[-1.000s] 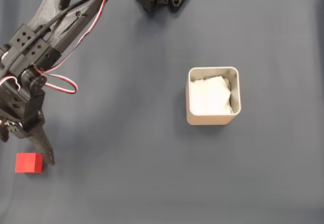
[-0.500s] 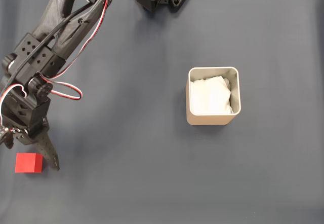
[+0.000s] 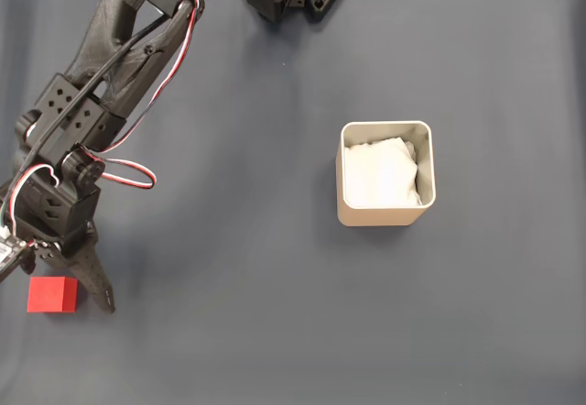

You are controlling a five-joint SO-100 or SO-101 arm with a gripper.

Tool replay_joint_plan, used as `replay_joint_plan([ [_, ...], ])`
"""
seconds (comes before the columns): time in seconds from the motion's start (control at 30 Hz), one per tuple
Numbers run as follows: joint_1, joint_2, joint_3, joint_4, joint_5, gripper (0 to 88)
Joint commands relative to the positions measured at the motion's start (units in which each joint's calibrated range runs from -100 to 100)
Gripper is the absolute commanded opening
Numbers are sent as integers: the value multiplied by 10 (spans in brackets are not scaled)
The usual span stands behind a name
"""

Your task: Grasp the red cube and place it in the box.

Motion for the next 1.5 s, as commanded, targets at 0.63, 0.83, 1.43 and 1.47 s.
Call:
replay_joint_plan([
  [0.63, -9, 8, -55, -26, -17, 470],
  [0.83, -11, 10, -57, -27, -16, 464],
  [1.43, -21, -4, -52, -22, -17, 29],
  [1.47, -21, -6, -51, -18, -16, 17],
])
